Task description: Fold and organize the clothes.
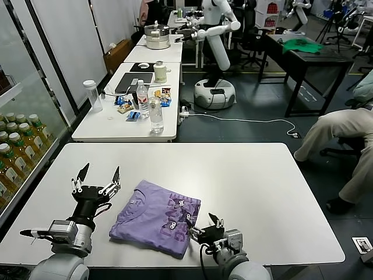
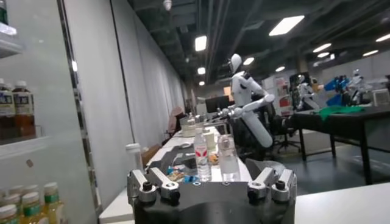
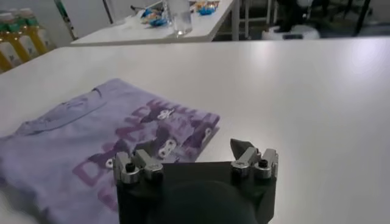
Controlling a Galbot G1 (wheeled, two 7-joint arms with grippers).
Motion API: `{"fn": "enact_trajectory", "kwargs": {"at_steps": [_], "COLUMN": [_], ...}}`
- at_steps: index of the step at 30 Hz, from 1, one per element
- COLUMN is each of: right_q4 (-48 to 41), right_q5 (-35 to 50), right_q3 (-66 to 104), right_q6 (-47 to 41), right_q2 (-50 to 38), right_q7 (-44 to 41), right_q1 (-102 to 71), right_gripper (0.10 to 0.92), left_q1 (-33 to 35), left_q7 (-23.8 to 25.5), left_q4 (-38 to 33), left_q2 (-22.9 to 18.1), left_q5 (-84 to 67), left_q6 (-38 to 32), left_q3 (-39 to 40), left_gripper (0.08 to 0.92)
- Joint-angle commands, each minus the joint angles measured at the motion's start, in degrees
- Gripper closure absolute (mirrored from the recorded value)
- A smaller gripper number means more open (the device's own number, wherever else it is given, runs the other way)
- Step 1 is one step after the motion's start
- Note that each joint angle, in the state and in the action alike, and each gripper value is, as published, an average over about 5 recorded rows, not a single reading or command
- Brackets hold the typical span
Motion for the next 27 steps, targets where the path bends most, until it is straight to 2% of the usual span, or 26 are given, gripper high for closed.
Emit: {"fn": "enact_trajectory", "kwargs": {"at_steps": [1, 5, 19, 23, 27], "right_q4": [-1.73, -2.49, -3.01, -0.82, 0.37], "right_q5": [7.82, 7.94, 6.59, 4.19, 2.7], "right_q3": [-4.61, -4.6, -2.63, 2.01, 9.53], "right_q6": [1.01, 1.29, 2.92, 1.21, -0.26], "right_q2": [1.73, 2.03, 2.36, -0.74, -6.04], "right_q7": [7.85, 8.98, 6.6, 3.75, -2.7], "right_q1": [0.91, 1.01, 3.37, 6.61, 8.51], "right_gripper": [0.208, 0.284, 0.672, 0.794, 0.892], "left_q1": [0.46, 0.55, 0.66, 0.51, 0.5], "left_q7": [-0.54, -0.62, -0.62, -0.5, 0.36], "left_q4": [0.74, 1.03, 1.74, 2.55, 4.13], "left_q2": [-0.26, -0.31, -0.53, -0.1, 0.21], "left_q5": [1.12, 1.15, 1.19, 1.18, 1.29], "left_q6": [-0.52, -0.44, -0.54, -1.22, -3.53], "left_q3": [-1.32, -1.55, -1.32, -1.54, -1.86], "left_gripper": [0.177, 0.177, 0.177, 0.177, 0.177]}}
